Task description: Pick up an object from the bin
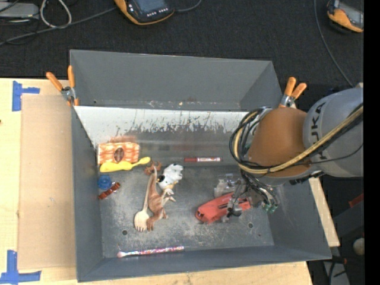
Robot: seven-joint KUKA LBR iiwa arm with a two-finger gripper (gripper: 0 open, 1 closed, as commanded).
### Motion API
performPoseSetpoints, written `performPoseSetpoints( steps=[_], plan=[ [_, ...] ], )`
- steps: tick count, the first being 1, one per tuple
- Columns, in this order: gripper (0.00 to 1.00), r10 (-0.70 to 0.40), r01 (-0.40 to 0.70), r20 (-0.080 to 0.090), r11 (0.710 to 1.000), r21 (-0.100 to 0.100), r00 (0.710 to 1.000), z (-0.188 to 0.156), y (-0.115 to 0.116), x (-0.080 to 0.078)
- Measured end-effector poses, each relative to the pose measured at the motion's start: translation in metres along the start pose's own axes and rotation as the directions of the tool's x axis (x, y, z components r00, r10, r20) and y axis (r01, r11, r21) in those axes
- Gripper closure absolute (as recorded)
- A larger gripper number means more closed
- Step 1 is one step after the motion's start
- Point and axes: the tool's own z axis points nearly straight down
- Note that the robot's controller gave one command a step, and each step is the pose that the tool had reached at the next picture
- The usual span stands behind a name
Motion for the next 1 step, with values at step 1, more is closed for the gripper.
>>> performPoseSetpoints(
  steps=[1],
  plan=[
    [1.00,0.000,0.000,0.000,1.000,0.000,1.000,0.0000,0.0000,0.0000]
  ],
)
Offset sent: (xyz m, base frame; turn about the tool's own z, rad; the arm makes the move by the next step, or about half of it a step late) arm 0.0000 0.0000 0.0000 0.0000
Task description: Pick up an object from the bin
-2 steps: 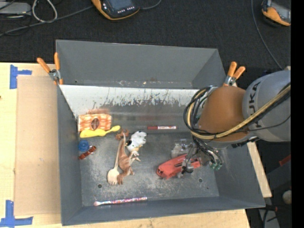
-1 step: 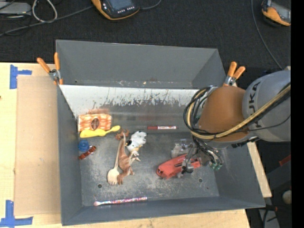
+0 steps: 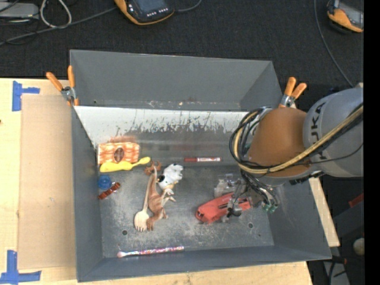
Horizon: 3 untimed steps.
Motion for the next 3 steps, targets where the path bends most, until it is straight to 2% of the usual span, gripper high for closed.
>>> performPoseSetpoints(
  steps=[3],
  plan=[
    [1.00,0.001,-0.001,0.000,1.000,0.000,1.000,0.0000,0.0001,0.0000]
  ],
)
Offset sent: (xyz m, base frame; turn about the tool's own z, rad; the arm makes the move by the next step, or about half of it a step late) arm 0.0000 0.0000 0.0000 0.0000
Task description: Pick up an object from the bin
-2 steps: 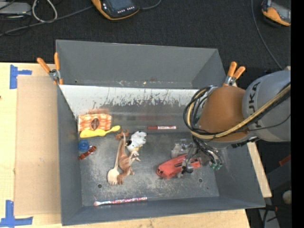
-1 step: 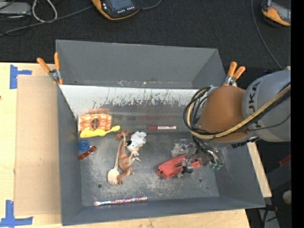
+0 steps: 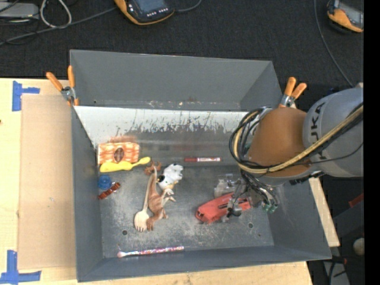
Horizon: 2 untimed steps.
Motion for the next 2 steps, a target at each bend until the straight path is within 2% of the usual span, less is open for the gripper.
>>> performPoseSetpoints(
  steps=[2],
  plan=[
    [1.00,0.001,-0.001,0.000,1.000,0.000,1.000,0.0000,0.0000,0.0000]
  ],
)
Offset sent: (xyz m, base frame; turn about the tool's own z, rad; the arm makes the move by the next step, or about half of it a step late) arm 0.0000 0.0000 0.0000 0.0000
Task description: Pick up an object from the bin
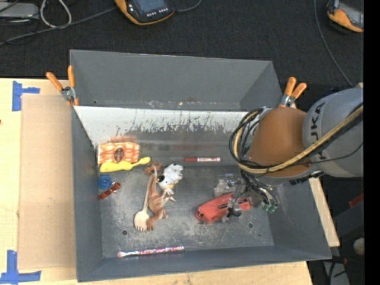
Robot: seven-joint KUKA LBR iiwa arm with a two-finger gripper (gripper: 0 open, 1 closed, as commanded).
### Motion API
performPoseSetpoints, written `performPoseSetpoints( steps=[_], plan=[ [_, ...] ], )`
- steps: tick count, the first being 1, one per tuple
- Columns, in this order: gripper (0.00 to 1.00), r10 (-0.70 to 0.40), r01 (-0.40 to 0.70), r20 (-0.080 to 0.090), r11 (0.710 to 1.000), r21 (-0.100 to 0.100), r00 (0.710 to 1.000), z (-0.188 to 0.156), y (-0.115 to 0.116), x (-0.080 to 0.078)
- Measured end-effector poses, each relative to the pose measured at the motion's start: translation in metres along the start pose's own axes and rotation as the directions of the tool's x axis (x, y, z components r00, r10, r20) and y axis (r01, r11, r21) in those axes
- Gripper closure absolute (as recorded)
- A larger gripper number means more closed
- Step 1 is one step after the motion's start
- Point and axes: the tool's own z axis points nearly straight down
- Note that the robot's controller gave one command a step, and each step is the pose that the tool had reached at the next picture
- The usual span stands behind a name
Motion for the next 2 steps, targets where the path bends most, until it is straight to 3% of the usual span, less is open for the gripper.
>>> performPoseSetpoints(
  steps=[2],
  plan=[
    [1.00,0.000,0.000,0.000,1.000,0.000,1.000,0.0000,0.0000,0.0000]
  ],
)
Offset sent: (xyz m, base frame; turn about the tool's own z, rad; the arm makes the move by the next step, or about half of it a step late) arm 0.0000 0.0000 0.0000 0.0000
